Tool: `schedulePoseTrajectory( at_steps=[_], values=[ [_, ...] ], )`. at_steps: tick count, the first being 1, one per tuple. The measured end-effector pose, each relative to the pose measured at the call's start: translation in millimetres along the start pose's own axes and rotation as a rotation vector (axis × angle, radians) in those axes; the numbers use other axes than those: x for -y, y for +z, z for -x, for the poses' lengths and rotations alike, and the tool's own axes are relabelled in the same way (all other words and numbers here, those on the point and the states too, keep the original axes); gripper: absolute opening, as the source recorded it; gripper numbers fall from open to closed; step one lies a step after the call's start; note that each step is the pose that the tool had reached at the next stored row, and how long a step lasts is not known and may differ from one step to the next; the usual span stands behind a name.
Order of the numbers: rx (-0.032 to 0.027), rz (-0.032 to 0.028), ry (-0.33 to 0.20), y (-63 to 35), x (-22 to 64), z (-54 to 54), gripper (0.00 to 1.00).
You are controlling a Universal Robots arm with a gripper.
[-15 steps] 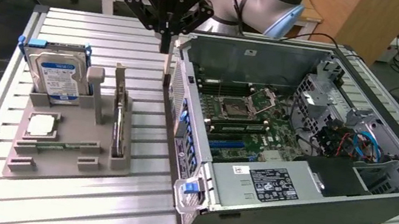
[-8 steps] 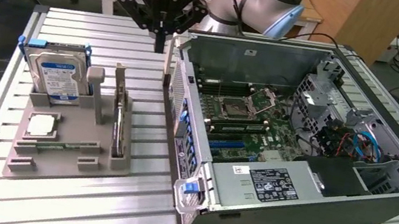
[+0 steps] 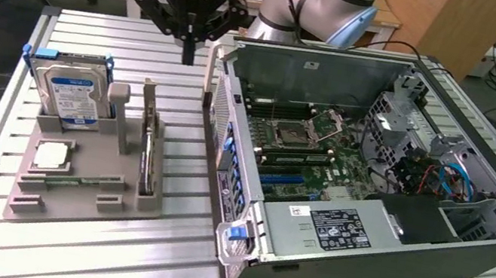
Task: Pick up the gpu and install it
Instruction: 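Reach for the gpu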
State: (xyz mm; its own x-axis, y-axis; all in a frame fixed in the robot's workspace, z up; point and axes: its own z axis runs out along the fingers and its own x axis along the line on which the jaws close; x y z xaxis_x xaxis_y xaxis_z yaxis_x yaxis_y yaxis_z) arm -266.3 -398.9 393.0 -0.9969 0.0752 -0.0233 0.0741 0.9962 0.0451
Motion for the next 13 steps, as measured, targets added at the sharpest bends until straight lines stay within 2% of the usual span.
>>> schedulePoseTrajectory(
  at_steps=[13],
  values=[
    [0.0001, 0.0000, 0.000, -0.5, 1.6, -21.0, 0.11]
  ],
)
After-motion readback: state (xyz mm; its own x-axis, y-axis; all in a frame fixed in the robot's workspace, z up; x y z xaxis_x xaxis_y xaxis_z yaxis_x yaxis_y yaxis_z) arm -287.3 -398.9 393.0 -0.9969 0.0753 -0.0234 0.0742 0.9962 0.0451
